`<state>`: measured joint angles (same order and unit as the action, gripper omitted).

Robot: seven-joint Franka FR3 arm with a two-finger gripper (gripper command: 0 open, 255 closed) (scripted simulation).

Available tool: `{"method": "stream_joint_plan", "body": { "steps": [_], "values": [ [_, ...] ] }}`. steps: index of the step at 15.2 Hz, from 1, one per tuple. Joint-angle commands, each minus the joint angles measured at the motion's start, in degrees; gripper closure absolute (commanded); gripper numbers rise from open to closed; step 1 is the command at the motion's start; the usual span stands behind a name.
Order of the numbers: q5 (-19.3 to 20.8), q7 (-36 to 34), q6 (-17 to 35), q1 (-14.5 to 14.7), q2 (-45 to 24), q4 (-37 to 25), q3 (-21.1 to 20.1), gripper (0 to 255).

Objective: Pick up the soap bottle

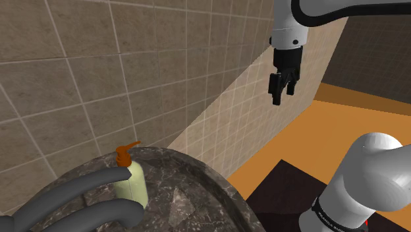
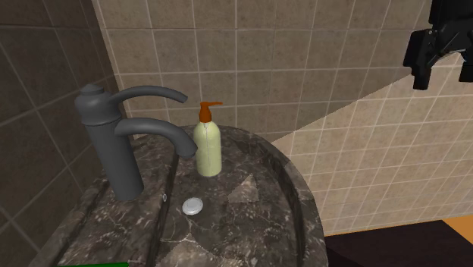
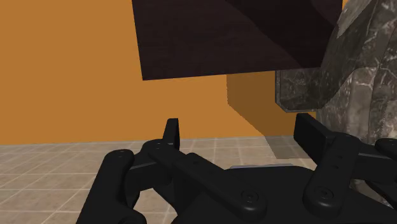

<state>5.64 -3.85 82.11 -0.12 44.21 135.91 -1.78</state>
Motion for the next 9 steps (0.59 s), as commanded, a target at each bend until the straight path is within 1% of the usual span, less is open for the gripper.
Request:
{"method": "stream_joint_plan", "body": {
  "steps": [1,9],
  "values": [
    [0.00,0.00,0.00,0.00,0.00,0.00,0.00,0],
    [-5.86,-5.51,7.30,3.82,-10.15,-3.80,-6.67,0]
  ]
}}
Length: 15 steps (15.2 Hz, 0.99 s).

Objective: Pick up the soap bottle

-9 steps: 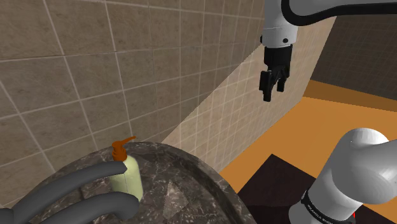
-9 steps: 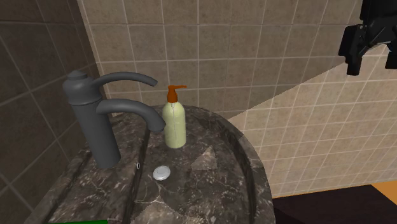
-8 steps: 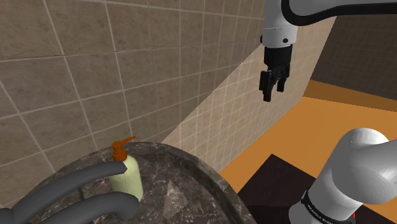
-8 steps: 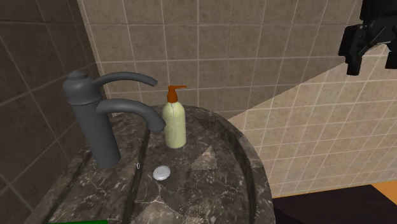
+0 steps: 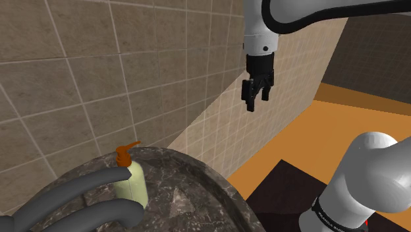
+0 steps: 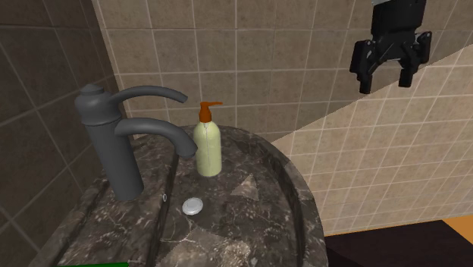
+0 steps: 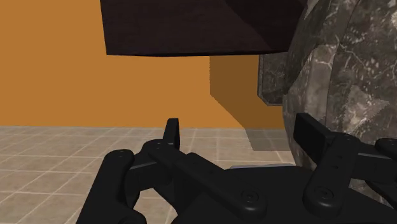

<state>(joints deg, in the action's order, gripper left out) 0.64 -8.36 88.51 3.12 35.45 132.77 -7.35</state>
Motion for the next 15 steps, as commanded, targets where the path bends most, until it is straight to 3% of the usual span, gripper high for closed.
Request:
{"method": "stream_joint_plan", "body": {
  "steps": [1,8,15],
  "values": [
    [-1.40,-1.65,1.76,1.00,-2.80,-1.38,-1.91,0],
    [-3.79,-6.18,7.04,3.53,-13.38,-7.98,-7.52,0],
    [-3.34,-11.07,10.75,5.81,-25.11,-17.25,-12.82,0]
  ]
}}
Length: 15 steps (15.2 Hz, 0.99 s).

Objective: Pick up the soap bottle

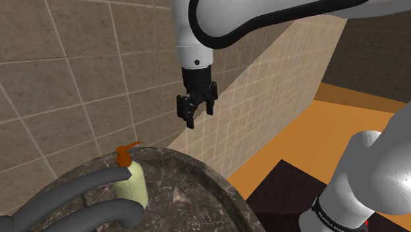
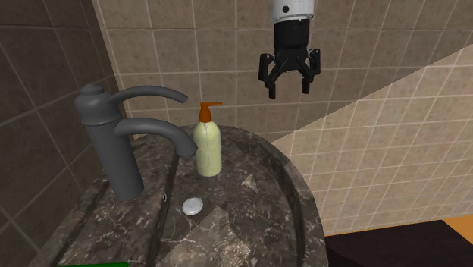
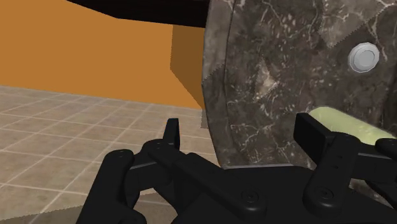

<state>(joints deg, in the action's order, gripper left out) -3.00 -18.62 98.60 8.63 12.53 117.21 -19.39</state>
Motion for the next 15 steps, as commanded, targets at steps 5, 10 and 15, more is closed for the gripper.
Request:
{"method": "stream_joint_plan", "body": {
  "steps": [5,10,15],
  "values": [
    [2.55,-4.64,2.01,2.41,-11.35,-10.07,-4.09,0],
    [6.24,-8.52,1.93,5.60,-21.25,-20.22,-6.59,0],
    [10.79,-11.82,0.03,10.39,-31.98,-32.79,-7.95,0]
  ]
}}
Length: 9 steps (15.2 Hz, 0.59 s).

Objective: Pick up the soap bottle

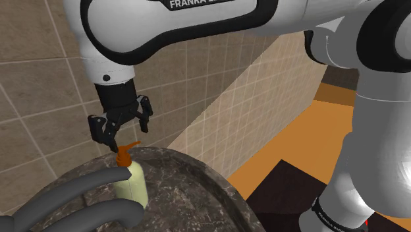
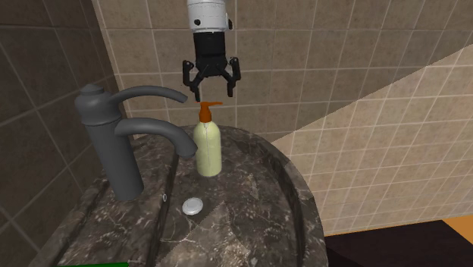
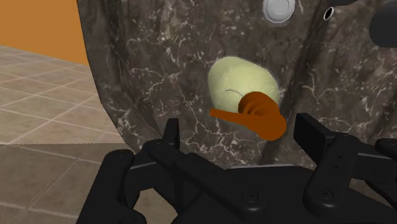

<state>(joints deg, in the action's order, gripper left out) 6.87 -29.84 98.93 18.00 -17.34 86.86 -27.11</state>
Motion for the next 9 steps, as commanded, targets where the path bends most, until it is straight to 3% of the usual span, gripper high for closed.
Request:
{"method": "stream_joint_plan", "body": {
  "steps": [1,2,9],
  "values": [
    [1.88,-1.13,-0.94,2.20,-4.38,-5.36,-0.35,0],
    [2.45,-1.41,-1.38,2.99,-5.78,-7.22,-0.36,0],
    [2.65,-1.61,3.90,2.57,-6.01,-2.12,-0.11,0]
  ]
}}
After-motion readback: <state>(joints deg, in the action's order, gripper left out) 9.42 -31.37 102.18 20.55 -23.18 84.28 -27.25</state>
